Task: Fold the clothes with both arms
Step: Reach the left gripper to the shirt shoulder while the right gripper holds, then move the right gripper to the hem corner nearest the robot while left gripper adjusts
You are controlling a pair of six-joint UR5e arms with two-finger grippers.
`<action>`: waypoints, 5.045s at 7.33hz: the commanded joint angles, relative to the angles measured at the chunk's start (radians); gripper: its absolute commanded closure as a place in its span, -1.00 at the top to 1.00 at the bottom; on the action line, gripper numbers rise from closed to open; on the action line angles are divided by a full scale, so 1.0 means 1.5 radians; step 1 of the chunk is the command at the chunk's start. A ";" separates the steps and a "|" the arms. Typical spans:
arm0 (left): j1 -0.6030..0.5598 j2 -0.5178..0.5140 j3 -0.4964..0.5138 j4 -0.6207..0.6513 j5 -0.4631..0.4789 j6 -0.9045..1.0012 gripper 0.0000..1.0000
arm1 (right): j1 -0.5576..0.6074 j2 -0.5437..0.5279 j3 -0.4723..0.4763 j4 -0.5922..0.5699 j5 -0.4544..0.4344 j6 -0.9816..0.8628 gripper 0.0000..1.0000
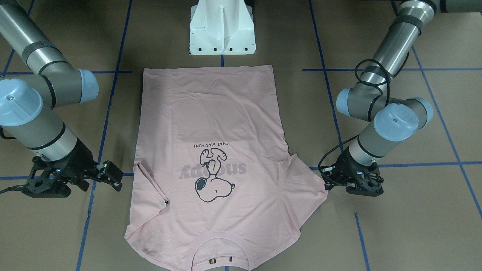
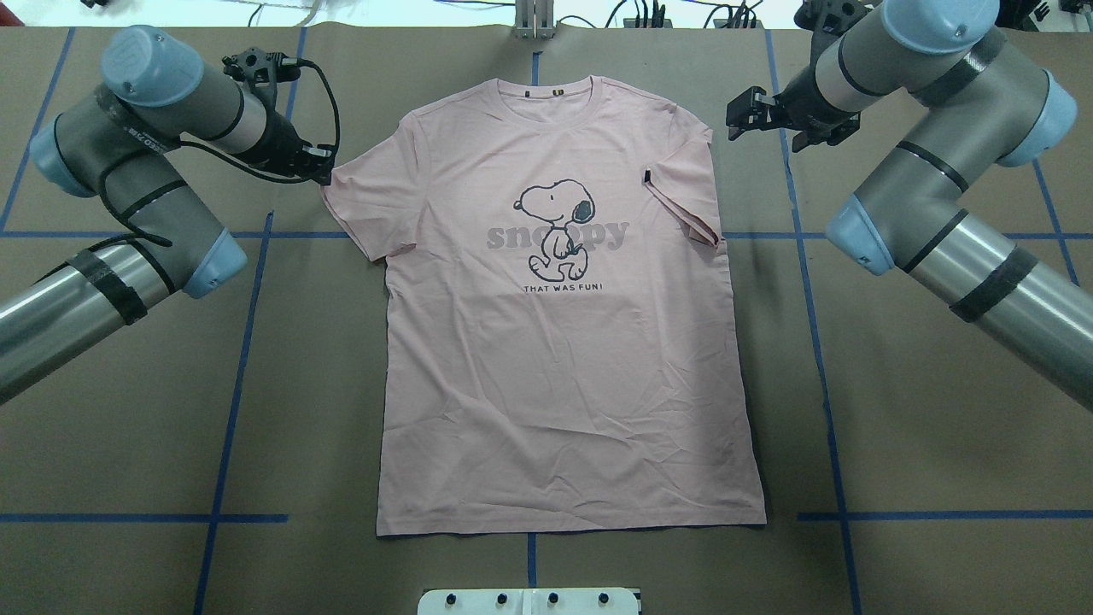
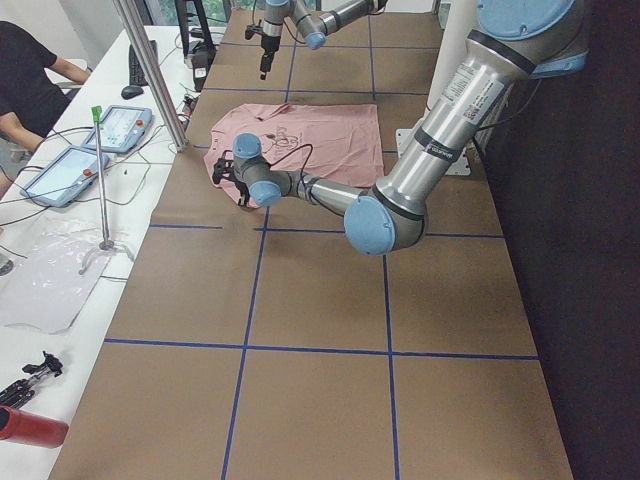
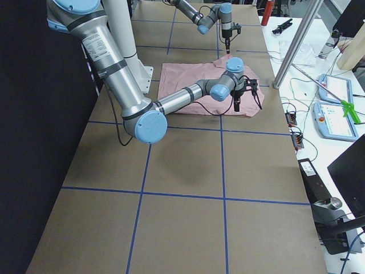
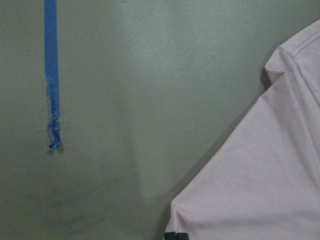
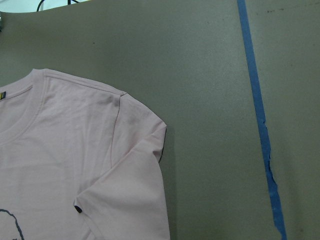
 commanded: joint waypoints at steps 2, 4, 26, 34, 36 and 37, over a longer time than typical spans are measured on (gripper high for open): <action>0.055 -0.060 -0.005 0.010 0.019 -0.168 -1.00 | 0.000 -0.001 -0.005 -0.001 -0.002 -0.023 1.00; 0.061 -0.170 0.115 0.008 0.067 -0.203 -1.00 | -0.003 -0.005 -0.005 0.001 -0.002 -0.023 1.00; 0.113 0.006 -0.203 -0.016 0.048 -0.276 0.55 | -0.579 -0.374 0.461 -0.093 -0.443 0.653 0.61; 0.114 0.010 -0.200 -0.022 0.048 -0.276 0.58 | -0.606 -0.376 0.468 -0.158 -0.441 0.691 -0.41; 0.115 0.010 -0.200 -0.023 0.049 -0.277 0.58 | -0.604 -0.377 0.473 -0.158 -0.438 0.691 -1.00; 0.115 0.009 -0.202 -0.016 0.049 -0.287 0.60 | -0.605 -0.377 0.476 -0.158 -0.438 0.691 -1.00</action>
